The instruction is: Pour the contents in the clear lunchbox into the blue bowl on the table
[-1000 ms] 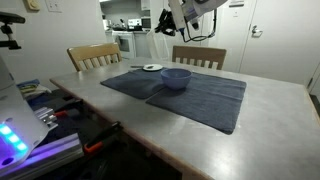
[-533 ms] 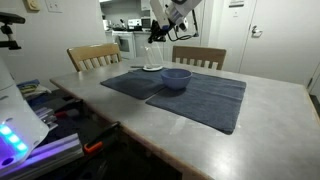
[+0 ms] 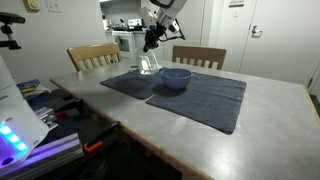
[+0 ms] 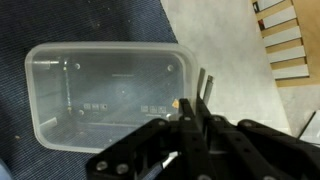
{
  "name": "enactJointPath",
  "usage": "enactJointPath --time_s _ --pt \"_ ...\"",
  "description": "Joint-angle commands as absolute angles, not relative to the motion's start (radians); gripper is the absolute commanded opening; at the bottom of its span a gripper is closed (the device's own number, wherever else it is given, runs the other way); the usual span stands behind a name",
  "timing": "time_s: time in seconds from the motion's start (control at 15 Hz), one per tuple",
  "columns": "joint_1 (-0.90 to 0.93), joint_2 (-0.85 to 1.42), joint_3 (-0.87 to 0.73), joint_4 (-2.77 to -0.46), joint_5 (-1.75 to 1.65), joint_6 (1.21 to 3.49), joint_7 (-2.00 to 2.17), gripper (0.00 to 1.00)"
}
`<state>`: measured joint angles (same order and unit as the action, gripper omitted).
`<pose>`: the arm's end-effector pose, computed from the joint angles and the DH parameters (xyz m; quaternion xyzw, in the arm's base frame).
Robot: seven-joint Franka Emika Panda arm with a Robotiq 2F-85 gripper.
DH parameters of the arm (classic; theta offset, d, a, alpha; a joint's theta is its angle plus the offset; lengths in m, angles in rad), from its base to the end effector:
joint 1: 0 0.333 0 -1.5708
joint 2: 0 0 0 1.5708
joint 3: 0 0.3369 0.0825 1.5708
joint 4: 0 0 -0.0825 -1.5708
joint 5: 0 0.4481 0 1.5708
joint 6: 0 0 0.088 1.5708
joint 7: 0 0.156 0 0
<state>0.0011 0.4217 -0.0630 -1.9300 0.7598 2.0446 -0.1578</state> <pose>0.6480 0.0279 0.1925 -0.9316 0.1724 0.1073 0.3016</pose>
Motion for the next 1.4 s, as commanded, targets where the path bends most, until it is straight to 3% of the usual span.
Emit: enactJointPath --time_s 0.0,1.33 --pt "-0.002 0.420 -0.044 -1.968 0.683 2.085 -0.072 0.02" --pt "-0.012 0.517 0.005 -1.885 0.484 2.064 0.130 0.02"
